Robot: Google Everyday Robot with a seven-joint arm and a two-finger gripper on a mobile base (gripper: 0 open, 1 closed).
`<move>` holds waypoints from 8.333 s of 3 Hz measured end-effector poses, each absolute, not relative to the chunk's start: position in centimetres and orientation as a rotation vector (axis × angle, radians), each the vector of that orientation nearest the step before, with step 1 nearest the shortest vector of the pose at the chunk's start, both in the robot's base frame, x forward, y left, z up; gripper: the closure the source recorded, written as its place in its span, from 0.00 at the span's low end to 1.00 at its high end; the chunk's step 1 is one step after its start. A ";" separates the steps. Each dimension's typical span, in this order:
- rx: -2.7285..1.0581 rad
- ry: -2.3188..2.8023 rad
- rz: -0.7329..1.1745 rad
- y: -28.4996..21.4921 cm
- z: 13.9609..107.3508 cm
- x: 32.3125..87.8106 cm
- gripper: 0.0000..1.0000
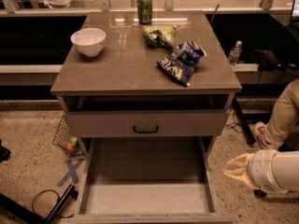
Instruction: Close middle drawer
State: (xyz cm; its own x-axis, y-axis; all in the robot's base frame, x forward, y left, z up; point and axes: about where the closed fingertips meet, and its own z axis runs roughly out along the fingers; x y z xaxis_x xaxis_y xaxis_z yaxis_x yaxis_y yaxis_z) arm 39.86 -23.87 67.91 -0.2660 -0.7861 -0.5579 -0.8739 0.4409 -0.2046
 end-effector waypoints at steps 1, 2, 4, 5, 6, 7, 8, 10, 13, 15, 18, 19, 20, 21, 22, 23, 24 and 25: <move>-1.390 2.097 0.189 -23.8 68.0 39.8 0.95; -1.343 2.123 0.291 -23.2 63.5 38.0 1.00; -1.187 2.149 0.458 -24.4 54.8 31.4 1.00; -1.102 2.158 0.562 -24.0 49.4 25.4 1.00; -1.102 2.158 0.562 -24.0 49.4 25.4 1.00; -1.046 2.154 0.652 -23.5 47.0 25.7 1.00; -0.984 2.131 0.762 -22.6 43.8 27.0 1.00; -0.961 2.070 0.860 -21.0 40.7 30.8 1.00; -0.981 2.010 0.941 -18.7 38.3 35.1 1.00; -0.988 1.978 0.968 -17.9 36.9 38.9 1.00; -1.043 1.959 0.968 -16.4 37.0 42.9 1.00; -1.030 1.927 0.971 -16.9 37.1 46.6 1.00; -1.003 1.901 0.967 -17.7 37.2 52.7 1.00; -1.001 1.895 0.948 -18.1 37.5 53.7 1.00; -1.001 1.890 0.943 -18.1 37.7 53.9 1.00; -1.012 1.872 0.914 -18.3 39.1 55.5 1.00; -1.025 1.864 0.893 -18.3 40.2 57.2 1.00; -1.030 1.865 0.875 -18.5 40.7 58.6 1.00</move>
Offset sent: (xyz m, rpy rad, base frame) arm -0.0294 0.0050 -0.0775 0.1091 0.0939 -0.0289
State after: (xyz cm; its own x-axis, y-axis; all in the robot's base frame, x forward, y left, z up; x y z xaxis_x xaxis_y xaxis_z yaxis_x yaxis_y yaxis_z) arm 58.60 -18.49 40.72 -0.3352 -0.3218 -0.8855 -0.8868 0.4252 0.1812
